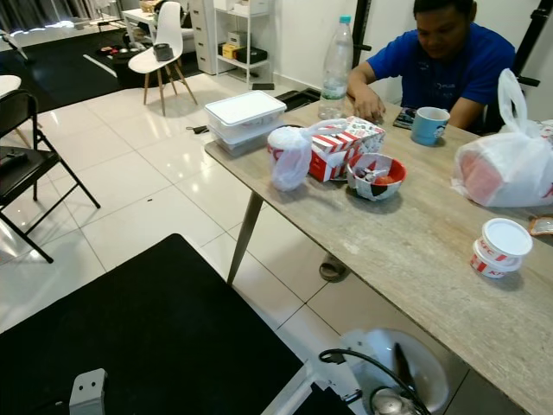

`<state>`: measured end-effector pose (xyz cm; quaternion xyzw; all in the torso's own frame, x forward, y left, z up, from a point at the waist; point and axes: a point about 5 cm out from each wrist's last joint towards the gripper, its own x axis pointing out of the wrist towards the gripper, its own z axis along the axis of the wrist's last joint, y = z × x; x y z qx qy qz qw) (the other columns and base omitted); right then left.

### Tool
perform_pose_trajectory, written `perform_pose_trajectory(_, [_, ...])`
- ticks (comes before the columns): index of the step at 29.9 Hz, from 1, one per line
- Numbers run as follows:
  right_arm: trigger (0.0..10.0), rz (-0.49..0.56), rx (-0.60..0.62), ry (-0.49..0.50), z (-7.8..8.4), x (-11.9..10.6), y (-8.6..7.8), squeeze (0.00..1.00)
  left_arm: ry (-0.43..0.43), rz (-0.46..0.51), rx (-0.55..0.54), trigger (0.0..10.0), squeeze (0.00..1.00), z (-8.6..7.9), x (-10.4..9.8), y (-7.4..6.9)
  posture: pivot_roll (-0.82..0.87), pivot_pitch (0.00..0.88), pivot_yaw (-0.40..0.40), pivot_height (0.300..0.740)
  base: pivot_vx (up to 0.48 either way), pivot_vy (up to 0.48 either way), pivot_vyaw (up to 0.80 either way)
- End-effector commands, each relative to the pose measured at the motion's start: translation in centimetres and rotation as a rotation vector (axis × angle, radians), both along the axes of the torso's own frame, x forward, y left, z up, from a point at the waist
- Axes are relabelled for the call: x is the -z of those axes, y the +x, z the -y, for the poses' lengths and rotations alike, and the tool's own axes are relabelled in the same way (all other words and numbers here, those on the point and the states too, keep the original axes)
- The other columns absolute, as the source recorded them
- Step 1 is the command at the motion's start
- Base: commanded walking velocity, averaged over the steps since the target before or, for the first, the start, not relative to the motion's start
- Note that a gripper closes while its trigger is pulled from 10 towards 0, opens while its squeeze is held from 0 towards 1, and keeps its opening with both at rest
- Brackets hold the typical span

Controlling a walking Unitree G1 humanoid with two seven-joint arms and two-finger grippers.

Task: Restocking fridge

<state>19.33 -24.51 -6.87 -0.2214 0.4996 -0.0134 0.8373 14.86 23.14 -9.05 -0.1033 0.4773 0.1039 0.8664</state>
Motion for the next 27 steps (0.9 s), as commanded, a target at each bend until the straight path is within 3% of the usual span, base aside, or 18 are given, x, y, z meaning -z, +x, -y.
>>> perform_pose_trajectory(1, [10.0, 0.01, 0.06, 0.006, 0.3, 0.1, -0.4, 0.0, 0.013, -0.019, 0.009, 10.0, 0.0, -0.3, 0.1, -0.3, 0.0, 0.0, 0.02, 0.74, 0.0, 0.0, 0.0])
perform_pose_trajectory(3, [10.0, 0.018, 0.176, 0.01, 1.1, 0.5, -1.6, 0.0, 0.017, -0.018, 0.001, 10.0, 0.0, -0.4, 0.1, -0.4, 0.01, 0.0, 0.021, 0.74, 0.0, 0.0, 0.0])
perform_pose_trajectory(7, [10.0, 0.024, 0.261, 0.014, 1.7, 0.7, -2.5, 0.0, 0.022, -0.02, -0.006, 10.0, 0.0, -0.6, 0.1, -0.6, 0.0, 0.0, 0.016, 0.74, 0.0, 0.0, 0.0])
perform_pose_trajectory(14, [10.0, -0.006, 0.257, -0.025, 2.2, 0.9, -3.4, 0.0, 0.026, -0.022, -0.01, 10.0, 0.0, -0.8, 0.1, -0.7, 0.01, 0.0, 0.007, 0.74, 0.0, 0.0, 0.0])
perform_pose_trajectory(15, [10.0, -0.007, 0.314, -0.036, 2.8, 1.0, -4.2, 0.0, 0.031, -0.023, -0.015, 10.0, 0.0, -1.1, 0.0, -0.8, 0.01, 0.0, 0.009, 0.74, 0.0, 0.0, 0.0])
perform_pose_trajectory(22, [10.0, -0.001, 0.351, -0.042, 3.3, 1.0, -4.6, 0.0, 0.037, -0.022, -0.017, 10.0, 0.0, -1.4, 0.0, -0.8, 0.0, 0.0, 0.011, 0.74, 0.0, 0.0, 0.0])
perform_pose_trajectory(27, [10.0, -0.009, 0.395, -0.057, 4.0, 0.9, -5.3, 0.0, 0.039, -0.015, -0.02, 10.0, 0.0, -1.3, -0.1, -0.6, 0.0, 0.0, 0.007, 0.74, 0.0, 0.0, -0.77])
